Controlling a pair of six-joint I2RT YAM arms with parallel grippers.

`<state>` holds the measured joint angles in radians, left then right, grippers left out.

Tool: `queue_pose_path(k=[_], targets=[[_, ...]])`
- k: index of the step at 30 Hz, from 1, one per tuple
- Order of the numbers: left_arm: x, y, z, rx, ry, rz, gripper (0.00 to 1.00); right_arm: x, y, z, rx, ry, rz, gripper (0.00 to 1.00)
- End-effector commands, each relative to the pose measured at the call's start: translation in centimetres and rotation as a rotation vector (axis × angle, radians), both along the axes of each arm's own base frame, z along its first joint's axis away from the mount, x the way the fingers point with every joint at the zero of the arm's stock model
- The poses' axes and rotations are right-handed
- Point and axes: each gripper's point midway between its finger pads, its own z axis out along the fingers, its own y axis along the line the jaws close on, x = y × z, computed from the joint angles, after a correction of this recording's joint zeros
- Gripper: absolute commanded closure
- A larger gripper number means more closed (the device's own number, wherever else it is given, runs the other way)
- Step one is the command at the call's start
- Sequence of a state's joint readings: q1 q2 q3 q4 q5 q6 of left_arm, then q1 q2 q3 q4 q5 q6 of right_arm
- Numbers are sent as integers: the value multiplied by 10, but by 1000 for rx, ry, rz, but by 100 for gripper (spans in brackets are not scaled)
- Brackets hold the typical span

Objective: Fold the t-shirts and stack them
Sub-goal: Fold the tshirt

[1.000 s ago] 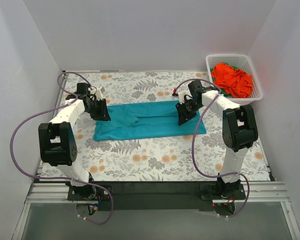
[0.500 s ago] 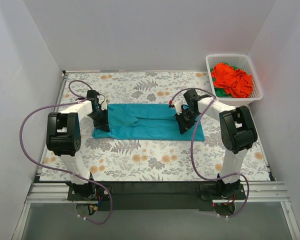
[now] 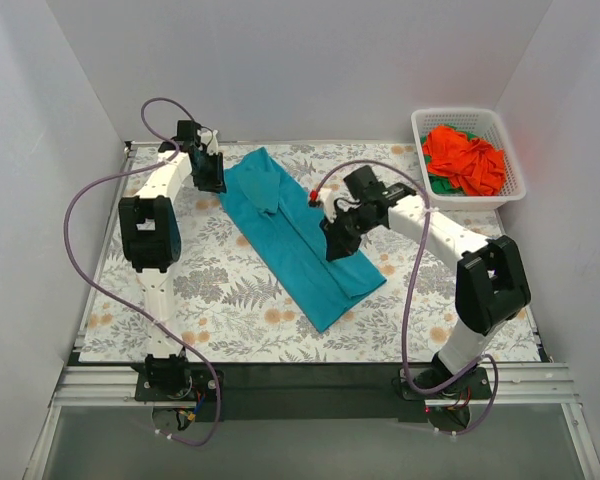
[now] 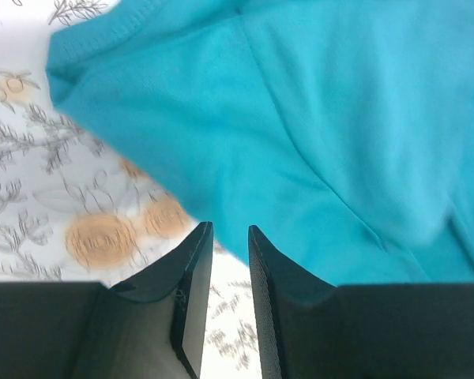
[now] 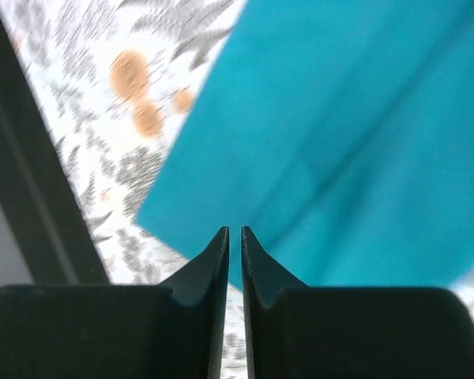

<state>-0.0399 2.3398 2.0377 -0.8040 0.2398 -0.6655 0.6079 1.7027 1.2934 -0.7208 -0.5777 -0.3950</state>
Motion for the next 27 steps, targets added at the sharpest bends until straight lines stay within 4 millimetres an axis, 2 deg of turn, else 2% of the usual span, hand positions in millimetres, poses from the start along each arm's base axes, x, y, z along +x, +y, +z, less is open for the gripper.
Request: queue_pose_path(k=[1,2,4,5,7,10,11,14,15,18,21,23,25,26,27], targets=[[-16,-14,77,-87,-126,-53,76,46,-13,24,18,-101,-100,83],[-25,-22,80,-126,-123,-73,76,53,-15,12,-13,-98,-102,84],[-49,-28,70,-153,-82,-63,76,65,-18,2,-50,-109,-116,85],[-52,-30,66,-155,-84,-62,76,69,-19,-13,-78,-89,-119,86],[-66,-35,51,-150,-52,-68,79,75,-21,-26,-112,-89,-120,87],[-71,-39,43,-153,-39,-68,82,80,-27,-52,-161,-80,-124,89],[-73,-41,41,-158,-30,-65,82,76,-28,-64,-175,-62,-119,89],[-73,-41,36,-157,-24,-60,83,65,-33,-81,-190,-22,-121,92],[-73,-42,35,-157,-20,-60,83,53,-36,-91,-198,13,-117,92],[-73,-42,30,-148,-13,-58,83,18,-30,-98,-162,141,-108,93],[-68,-45,27,-135,-11,-74,83,-27,-10,-92,-98,260,-48,94],[-68,-47,24,-127,10,-81,82,-59,10,-79,-52,310,30,94],[-63,-53,24,-133,14,-97,82,-93,31,-44,108,430,133,91],[-64,-54,24,-130,23,-100,82,-104,40,-20,215,495,182,89],[-64,-56,22,-131,26,-105,82,-104,44,-9,248,503,196,87]])
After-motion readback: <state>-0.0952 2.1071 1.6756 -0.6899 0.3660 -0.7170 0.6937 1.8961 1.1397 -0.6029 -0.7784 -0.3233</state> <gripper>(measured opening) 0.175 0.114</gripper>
